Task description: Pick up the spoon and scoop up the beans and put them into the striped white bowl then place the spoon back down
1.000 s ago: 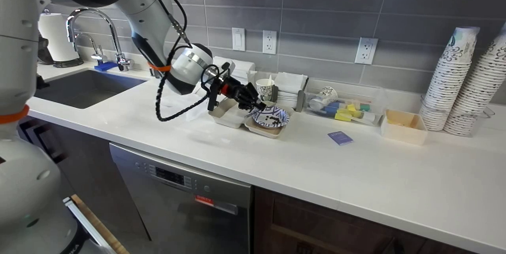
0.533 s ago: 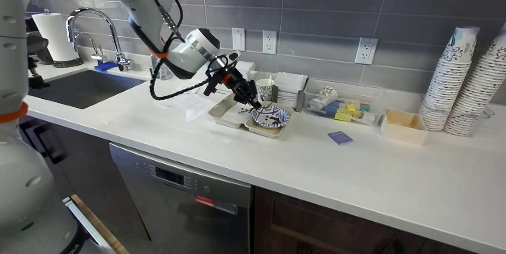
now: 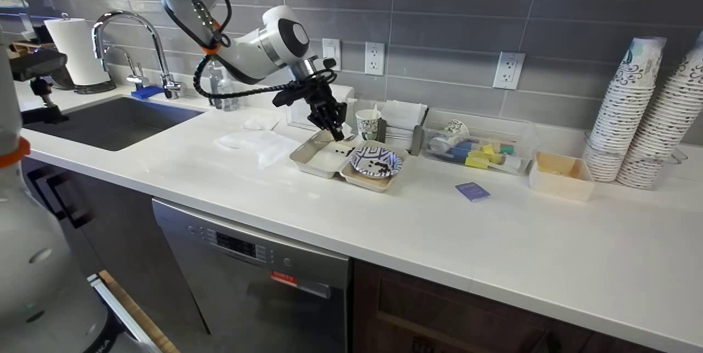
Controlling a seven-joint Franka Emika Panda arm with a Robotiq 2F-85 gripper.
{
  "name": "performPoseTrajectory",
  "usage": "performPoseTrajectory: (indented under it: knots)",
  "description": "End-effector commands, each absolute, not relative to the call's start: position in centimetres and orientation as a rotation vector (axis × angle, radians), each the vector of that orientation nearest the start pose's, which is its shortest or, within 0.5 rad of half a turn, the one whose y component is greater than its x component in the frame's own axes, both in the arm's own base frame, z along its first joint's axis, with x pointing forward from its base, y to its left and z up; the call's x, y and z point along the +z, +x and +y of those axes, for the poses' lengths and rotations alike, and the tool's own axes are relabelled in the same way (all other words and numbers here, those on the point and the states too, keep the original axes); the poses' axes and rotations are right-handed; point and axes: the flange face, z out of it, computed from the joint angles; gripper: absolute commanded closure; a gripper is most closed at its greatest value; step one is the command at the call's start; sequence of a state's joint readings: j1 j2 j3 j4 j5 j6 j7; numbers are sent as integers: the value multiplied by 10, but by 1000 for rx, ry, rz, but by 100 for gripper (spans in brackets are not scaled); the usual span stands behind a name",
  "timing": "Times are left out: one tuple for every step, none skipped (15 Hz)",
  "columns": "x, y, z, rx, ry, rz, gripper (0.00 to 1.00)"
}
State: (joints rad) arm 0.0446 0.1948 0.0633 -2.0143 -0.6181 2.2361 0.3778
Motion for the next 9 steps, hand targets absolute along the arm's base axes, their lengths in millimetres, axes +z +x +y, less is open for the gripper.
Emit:
performPoseTrajectory:
  knots:
    - [372,576,54,-238,-3404,-351,98]
    - [374,573,58,-231,-3354,-394,98]
    - [376,570,63,-229,-3303,-437,98]
    - [376,567,71,-223,-3254,-481,98]
    - [377,566,79,-225,-3203,-523,98]
    - [378,564,87,-224,-3153,-566,98]
    - [379,561,98,-222,-3100,-611,98]
    - [380,558,108,-217,-3049,-662,98]
    - [381,554,120,-213,-2999,-714,98]
